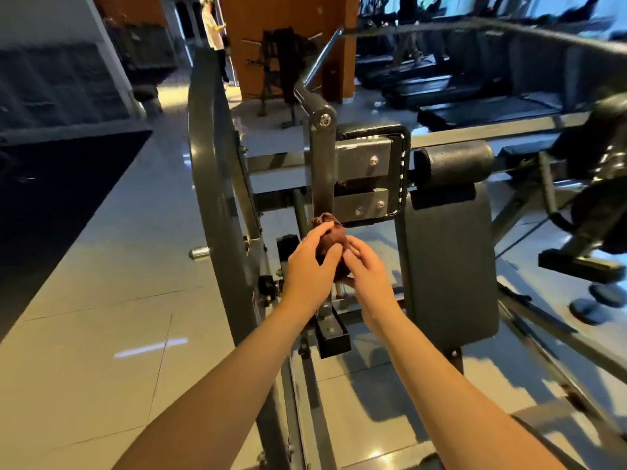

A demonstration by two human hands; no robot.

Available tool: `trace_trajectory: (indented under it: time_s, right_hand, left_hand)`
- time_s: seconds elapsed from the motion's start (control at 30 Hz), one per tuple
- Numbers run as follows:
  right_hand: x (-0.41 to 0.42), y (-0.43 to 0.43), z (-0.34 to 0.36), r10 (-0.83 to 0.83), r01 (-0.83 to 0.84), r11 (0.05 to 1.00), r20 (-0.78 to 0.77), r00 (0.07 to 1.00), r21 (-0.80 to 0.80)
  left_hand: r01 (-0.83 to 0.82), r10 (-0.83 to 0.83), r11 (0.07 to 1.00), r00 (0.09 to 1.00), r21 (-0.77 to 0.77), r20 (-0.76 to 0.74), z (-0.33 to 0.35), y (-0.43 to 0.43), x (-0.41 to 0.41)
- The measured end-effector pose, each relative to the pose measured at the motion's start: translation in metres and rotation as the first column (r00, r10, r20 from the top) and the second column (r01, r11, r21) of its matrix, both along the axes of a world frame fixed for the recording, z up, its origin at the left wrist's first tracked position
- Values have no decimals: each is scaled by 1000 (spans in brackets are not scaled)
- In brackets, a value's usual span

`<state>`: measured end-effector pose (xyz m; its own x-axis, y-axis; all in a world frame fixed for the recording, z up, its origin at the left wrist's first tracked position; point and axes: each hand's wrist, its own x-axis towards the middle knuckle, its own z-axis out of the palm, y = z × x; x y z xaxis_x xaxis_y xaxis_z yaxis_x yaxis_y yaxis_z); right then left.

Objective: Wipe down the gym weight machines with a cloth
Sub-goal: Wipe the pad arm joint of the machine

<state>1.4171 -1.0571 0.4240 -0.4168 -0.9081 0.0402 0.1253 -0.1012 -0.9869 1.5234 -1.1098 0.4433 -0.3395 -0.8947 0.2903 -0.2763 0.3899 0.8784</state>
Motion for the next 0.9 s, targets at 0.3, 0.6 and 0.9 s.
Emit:
trace_trajectory:
  time_s: [0.3,0.6,0.9]
  right_hand:
    - [15,5,18,-64,66,995,31,997,-72]
    - [-21,-14,14,-220,215,975,-183,958,-50]
    - [-47,-50,9,-340,344,937,-366,866,-56]
  left_hand:
    - [149,-155,983,986,106,57,12,-18,1]
    - [133,54,913,898,-385,438,0,-29,-2]
    - [83,88,946,865,-313,495,-20,-23,-23]
